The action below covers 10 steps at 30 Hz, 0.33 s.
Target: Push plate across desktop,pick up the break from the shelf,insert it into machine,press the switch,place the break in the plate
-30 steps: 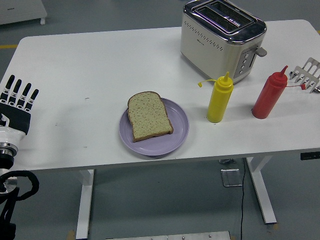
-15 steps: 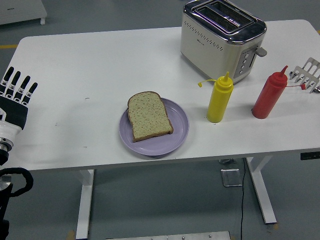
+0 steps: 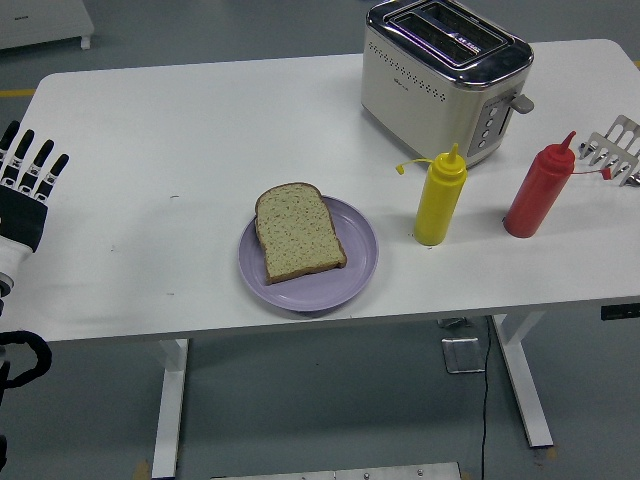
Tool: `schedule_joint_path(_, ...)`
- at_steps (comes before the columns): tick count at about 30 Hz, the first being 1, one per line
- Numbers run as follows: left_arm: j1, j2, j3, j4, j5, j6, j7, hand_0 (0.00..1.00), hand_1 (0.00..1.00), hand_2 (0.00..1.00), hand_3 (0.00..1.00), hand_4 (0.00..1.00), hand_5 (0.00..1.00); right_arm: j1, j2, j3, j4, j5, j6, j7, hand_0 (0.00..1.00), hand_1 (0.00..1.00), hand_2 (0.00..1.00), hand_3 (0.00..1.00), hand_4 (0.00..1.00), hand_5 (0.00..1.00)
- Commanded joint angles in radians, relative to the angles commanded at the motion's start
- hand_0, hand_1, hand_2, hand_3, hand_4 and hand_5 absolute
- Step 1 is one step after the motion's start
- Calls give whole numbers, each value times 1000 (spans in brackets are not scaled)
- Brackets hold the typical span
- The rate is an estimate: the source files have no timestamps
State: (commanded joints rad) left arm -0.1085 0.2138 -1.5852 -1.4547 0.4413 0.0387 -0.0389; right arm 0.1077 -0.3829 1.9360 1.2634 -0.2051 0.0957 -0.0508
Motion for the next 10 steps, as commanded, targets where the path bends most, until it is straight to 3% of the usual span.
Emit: schedule_joint_path(10,4,-7,-18,8,-3,-1,1,828,868,943,805,619,998,-1,-1,9,-2,12,0,-11,836,780,760,740,480,472)
